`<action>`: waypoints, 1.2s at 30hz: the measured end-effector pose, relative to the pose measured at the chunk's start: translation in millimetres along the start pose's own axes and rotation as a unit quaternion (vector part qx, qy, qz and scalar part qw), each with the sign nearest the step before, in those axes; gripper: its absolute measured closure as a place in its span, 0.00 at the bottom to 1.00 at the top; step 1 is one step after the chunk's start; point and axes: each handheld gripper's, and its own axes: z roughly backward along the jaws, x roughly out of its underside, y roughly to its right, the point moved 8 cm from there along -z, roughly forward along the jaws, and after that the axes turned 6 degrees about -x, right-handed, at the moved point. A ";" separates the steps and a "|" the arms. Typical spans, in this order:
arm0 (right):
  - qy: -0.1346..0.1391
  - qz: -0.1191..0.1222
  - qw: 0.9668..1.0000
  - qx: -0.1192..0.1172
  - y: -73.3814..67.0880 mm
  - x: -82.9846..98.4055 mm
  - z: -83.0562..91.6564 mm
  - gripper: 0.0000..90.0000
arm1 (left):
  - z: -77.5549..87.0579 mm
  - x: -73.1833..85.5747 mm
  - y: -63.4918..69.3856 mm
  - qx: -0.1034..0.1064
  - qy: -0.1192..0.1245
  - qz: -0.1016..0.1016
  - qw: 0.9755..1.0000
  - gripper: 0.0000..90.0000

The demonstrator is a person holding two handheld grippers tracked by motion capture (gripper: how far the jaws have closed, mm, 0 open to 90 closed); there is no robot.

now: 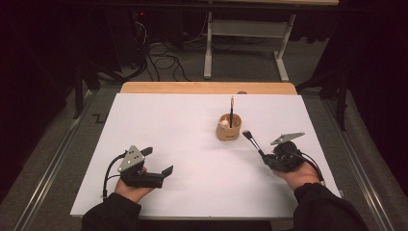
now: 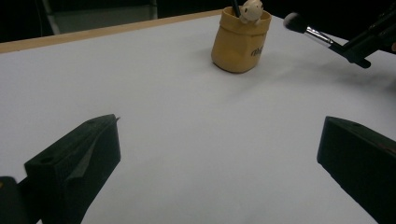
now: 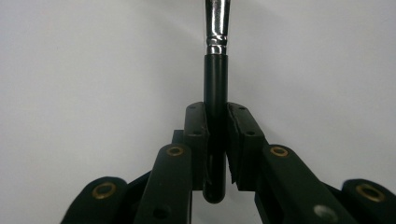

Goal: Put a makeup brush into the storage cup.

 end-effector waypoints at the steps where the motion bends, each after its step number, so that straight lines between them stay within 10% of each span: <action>1: 0.004 0.001 1.000 0.000 1.0 0.1 0.4 0.90 | 0.0 0.0 0.0 0.000 0.000 0.000 1.000 0.00; 14: 0.099 -0.022 0.995 0.011 4.7 -2.6 3.9 0.90 | -1.4 0.8 0.5 0.001 -0.002 0.000 1.000 0.00; 36: 0.216 -0.049 0.975 0.008 2.4 -3.2 0.3 0.90 | -4.7 3.9 -1.9 -0.001 -0.008 0.004 1.000 0.00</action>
